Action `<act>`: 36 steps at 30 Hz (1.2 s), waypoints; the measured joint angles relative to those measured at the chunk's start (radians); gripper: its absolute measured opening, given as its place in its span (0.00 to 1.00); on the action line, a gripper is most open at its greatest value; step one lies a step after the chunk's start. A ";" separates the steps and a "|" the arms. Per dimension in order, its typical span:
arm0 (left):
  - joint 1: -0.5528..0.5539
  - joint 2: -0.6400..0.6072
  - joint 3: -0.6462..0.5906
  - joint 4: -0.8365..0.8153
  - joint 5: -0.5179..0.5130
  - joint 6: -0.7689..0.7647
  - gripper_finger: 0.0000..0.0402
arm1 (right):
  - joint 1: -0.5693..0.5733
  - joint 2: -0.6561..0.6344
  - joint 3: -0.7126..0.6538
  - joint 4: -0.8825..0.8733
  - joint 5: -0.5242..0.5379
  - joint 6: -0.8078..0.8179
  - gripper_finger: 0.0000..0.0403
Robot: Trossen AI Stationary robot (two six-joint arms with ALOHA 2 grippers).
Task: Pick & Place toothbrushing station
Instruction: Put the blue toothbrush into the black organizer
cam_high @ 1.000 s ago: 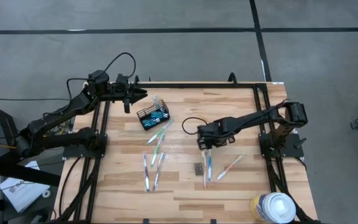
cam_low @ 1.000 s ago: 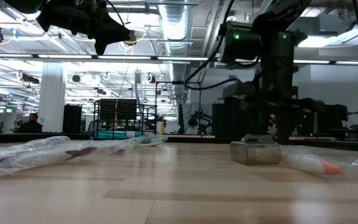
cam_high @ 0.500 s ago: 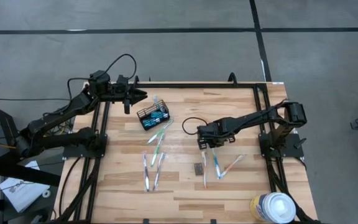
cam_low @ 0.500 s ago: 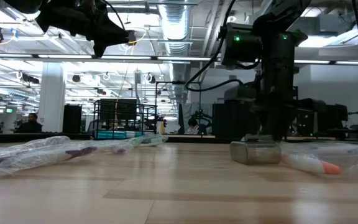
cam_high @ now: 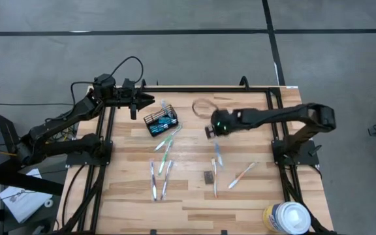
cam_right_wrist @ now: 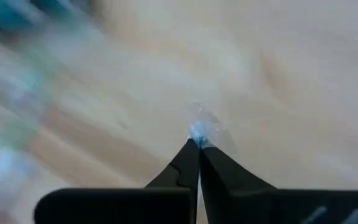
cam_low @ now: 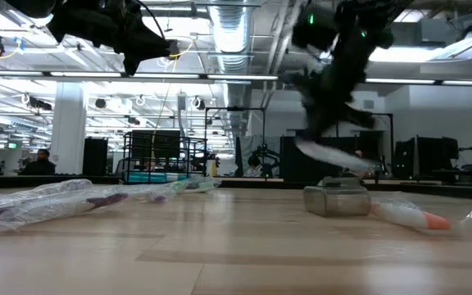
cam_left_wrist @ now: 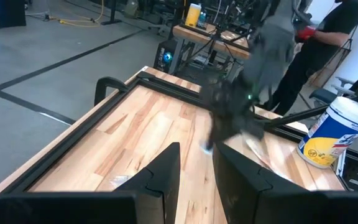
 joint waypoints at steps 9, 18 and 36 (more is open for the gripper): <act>0.065 0.000 0.000 0.011 -0.030 0.050 0.22 | -0.072 -0.130 0.001 0.538 0.311 -0.389 0.00; 0.185 0.000 0.000 0.023 -0.028 0.050 0.22 | -0.153 0.045 0.014 0.988 0.251 -0.498 0.00; 0.226 0.000 0.000 0.035 0.034 0.048 0.22 | -0.248 0.390 0.419 1.037 0.016 -0.586 0.00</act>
